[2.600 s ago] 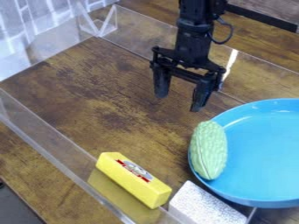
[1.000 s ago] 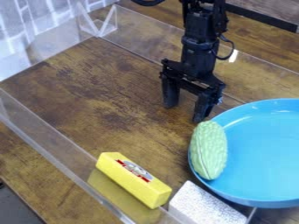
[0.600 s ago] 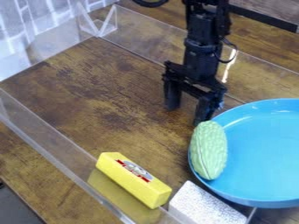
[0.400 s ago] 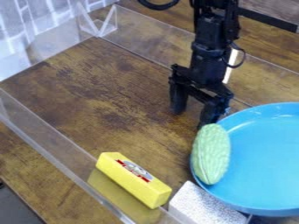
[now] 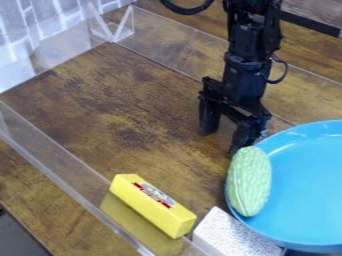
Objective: Put the white object in the blue tray
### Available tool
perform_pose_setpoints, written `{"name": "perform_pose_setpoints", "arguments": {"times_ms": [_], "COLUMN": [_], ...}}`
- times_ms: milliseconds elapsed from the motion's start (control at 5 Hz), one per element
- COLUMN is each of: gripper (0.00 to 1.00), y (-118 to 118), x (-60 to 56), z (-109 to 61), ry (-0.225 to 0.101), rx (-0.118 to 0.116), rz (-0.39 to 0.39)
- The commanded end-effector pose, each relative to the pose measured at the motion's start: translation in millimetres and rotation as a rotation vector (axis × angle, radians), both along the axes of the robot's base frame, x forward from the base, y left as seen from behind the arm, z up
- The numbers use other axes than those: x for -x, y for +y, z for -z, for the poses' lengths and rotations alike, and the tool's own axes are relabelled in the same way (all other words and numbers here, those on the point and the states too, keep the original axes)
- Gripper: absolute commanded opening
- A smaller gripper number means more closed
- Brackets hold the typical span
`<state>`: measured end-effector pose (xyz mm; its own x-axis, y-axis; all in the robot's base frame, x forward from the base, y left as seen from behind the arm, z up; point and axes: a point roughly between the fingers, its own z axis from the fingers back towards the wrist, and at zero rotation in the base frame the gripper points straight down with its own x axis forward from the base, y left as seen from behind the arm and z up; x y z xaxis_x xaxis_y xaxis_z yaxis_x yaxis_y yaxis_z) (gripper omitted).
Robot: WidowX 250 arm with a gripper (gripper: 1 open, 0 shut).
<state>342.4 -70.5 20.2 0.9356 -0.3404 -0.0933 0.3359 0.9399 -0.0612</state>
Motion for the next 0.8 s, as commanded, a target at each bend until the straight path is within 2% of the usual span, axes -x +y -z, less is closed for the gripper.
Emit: {"name": "perform_pose_setpoints", "arguments": {"times_ms": [0, 200, 600], "gripper": [1.00, 1.00, 1.00], "y": [-7.6, -26.8, -51.3], "x": [-3.3, 2.2, -4.5], "z": [-17.2, -17.9, -28.1], "ry": [-0.048, -0.051, -0.059], "rx": [0.011, 0.011, 0.016], "rz": [0.059, 0.131, 0.274]}}
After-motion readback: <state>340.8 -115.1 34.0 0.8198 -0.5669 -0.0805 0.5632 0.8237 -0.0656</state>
